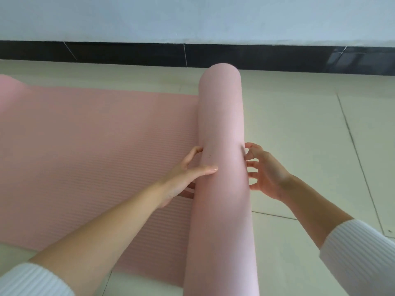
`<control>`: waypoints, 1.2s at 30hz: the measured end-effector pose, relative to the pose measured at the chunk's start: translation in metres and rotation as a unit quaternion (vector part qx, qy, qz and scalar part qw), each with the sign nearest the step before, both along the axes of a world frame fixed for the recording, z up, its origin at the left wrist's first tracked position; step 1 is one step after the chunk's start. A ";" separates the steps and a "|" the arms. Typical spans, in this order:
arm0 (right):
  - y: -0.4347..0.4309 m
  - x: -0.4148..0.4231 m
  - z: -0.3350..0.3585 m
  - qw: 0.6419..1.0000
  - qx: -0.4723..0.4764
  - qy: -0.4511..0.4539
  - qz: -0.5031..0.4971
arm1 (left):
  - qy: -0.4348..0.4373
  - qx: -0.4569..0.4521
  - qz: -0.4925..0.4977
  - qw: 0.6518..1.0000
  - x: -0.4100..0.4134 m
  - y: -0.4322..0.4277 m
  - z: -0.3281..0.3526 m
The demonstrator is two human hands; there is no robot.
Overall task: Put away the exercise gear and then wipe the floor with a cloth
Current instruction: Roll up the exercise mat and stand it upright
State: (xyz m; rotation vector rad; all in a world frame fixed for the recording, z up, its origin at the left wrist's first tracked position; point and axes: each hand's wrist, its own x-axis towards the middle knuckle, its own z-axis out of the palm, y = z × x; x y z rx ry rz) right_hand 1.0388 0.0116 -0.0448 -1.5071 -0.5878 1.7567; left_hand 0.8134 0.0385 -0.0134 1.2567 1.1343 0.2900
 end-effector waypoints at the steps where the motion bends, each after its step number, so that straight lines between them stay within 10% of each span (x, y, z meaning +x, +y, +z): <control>1: -0.007 0.013 0.000 1.000 -0.004 -0.003 -0.010 | -0.009 -0.004 -0.015 1.000 0.011 -0.004 0.000; 15: -0.118 0.196 0.025 0.982 -0.012 -0.072 -0.174 | -0.044 -0.037 -0.216 0.975 0.193 -0.047 -0.021; 26: -0.133 0.200 0.033 0.957 -0.016 -0.263 -0.117 | -0.072 -0.103 0.027 0.992 0.253 -0.037 -0.056; 36: -0.131 0.205 0.034 0.963 -0.030 -0.231 -0.137 | -0.112 -0.053 -0.042 0.991 0.269 -0.011 -0.058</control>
